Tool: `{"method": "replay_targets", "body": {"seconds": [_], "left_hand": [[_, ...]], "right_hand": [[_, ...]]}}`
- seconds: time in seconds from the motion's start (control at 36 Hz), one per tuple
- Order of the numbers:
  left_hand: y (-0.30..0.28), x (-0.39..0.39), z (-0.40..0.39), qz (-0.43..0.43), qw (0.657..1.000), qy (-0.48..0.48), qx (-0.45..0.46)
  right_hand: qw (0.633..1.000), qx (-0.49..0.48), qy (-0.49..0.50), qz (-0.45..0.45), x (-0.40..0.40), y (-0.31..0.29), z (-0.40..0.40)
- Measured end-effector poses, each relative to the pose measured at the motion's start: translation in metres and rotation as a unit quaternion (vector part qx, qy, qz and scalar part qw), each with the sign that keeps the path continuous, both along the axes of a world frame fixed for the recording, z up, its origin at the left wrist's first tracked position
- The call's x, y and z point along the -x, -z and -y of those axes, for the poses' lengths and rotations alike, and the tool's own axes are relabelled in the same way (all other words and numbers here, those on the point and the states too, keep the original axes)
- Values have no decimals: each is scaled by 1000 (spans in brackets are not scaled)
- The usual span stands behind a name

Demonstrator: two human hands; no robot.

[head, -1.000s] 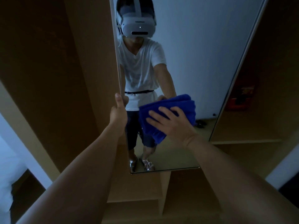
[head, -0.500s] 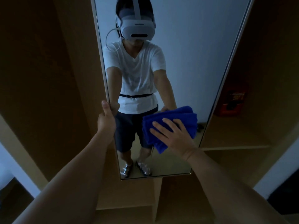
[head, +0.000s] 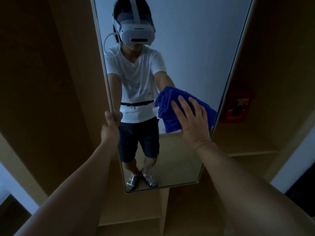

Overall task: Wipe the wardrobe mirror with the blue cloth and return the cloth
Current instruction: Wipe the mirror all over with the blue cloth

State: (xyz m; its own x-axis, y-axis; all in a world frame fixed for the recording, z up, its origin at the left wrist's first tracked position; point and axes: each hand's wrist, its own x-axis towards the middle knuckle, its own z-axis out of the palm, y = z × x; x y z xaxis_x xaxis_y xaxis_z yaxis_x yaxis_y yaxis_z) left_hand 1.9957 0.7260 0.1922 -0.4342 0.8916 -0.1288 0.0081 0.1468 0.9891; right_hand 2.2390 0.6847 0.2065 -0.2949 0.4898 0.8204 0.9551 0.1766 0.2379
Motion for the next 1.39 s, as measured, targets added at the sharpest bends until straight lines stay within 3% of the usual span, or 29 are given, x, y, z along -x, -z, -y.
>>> {"method": "replay_targets", "body": {"seconds": [0.22,0.42,0.56,0.72,0.83,0.92,1.11,1.39], "left_hand": [[4,1,0,-46,998,-6,-33],[10,-2,-8,16,999,-10,-38],[10,-5,-6,-13,998,-39,-55],[10,-5,-4,-25,997,-40,-63],[13,-3,-4,-24,998,-22,-53],[24,-1,3,-30,999,-1,-22],[29,2,16,-51,997,40,32],[65,7,11,-28,998,46,22]], "right_hand": [[988,4,57,-142,-17,17,0],[964,34,82,-252,-35,27,-5],[924,1,76,-375,-26,43,-10],[880,50,97,-463,-5,77,-3],[885,60,132,-442,10,76,1],[915,68,128,-376,24,63,4],[969,-18,80,-235,70,39,-7],[995,-74,43,-45,84,111,-22]]}}
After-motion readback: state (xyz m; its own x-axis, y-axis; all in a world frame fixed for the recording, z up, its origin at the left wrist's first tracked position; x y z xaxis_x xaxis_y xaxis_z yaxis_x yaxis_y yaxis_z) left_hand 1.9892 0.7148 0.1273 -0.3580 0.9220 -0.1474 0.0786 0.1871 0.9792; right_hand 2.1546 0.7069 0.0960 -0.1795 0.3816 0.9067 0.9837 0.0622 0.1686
